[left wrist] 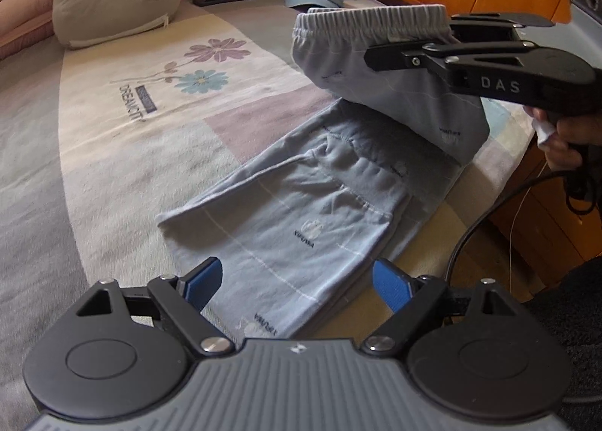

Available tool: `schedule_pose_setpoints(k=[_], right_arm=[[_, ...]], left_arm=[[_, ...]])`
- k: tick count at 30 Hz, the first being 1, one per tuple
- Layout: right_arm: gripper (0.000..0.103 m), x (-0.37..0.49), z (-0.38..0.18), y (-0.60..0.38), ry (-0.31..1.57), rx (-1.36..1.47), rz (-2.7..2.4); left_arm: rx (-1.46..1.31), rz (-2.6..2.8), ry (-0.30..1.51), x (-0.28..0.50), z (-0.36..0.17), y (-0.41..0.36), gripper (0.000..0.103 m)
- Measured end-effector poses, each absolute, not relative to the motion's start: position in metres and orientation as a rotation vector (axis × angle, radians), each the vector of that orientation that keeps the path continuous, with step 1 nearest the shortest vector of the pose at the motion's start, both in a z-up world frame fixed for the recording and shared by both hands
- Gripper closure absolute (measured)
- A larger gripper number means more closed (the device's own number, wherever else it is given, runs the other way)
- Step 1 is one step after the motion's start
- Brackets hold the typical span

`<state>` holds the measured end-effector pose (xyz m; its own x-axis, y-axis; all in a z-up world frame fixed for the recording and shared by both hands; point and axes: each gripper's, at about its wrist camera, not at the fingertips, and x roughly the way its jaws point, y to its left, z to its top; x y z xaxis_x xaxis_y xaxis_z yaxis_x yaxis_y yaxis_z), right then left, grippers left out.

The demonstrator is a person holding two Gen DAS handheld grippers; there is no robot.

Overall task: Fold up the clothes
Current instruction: 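Lift the waistband with the right gripper and fold it over the sweatpants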

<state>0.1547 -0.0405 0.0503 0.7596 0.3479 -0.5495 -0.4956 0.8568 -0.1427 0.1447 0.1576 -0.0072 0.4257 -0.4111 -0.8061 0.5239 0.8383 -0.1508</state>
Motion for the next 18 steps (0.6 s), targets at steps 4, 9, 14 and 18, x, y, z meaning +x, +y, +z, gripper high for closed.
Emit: schedule_pose_setpoints(k=[4, 9, 14, 18], right_arm=[[0.078, 0.148, 0.051, -0.027, 0.53, -0.313, 0.5], [0.077, 0.139, 0.053, -0.009, 0.501, -0.393, 0.566], [0.077, 0.135, 0.046, 0.012, 0.502, -0.47, 0.628], [0.077, 0.139, 0.041, 0.029, 0.51, -0.517, 0.665]], left_arm=[[0.124, -0.555, 0.985, 0.14, -0.011, 0.163, 0.016], [0.103, -0.514, 0.994, 0.134, -0.013, 0.172, 0.016], [0.079, -0.465, 0.993, 0.13, -0.013, 0.182, 0.016], [0.061, -0.427, 0.991, 0.125, -0.013, 0.192, 0.016]])
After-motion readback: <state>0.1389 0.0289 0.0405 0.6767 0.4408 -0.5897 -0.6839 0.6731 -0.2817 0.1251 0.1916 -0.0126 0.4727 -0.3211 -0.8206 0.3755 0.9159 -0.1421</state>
